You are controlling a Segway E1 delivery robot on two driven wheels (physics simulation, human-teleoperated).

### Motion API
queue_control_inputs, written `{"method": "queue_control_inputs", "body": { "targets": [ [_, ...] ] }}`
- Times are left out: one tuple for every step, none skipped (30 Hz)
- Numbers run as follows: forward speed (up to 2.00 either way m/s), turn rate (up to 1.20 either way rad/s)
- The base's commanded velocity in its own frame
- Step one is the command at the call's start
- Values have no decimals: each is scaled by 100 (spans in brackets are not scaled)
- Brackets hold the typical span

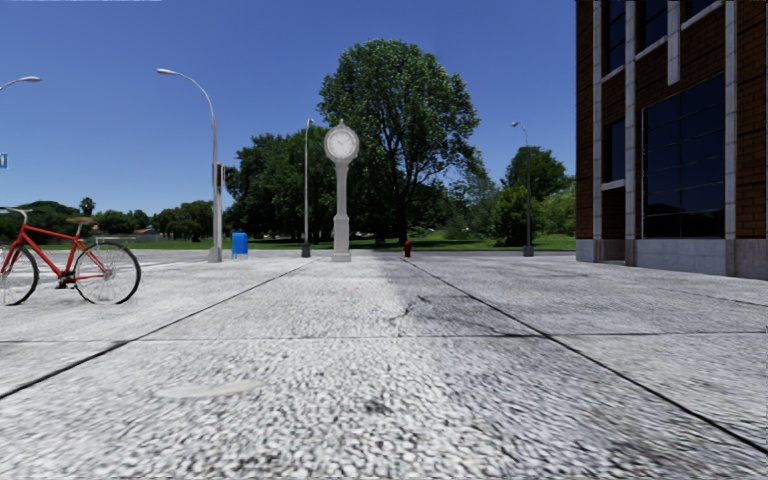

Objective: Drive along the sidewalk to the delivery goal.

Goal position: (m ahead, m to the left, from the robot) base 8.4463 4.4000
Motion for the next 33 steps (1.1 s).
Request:
{"method": "queue_control_inputs", "body": {
  "targets": [
    [200,34],
    [200,39],
    [200,42],
    [200,42],
    [200,49],
    [200,53],
    [200,55],
    [200,55],
    [200,59],
    [194,61],
    [186,62],
    [186,62],
    [182,65],
    [182,66],
    [181,66],
    [181,66],
    [181,66],
    [181,66],
    [181,64],
    [181,64],
    [181,41],
    [181,21],
    [180,1],
    [180,1],
    [178,0],
    [174,0],
    [165,0],
    [165,0],
    [157,0],
    [151,0],
    [151,0],
    [149,0],
    [148,5]
  ]
}}
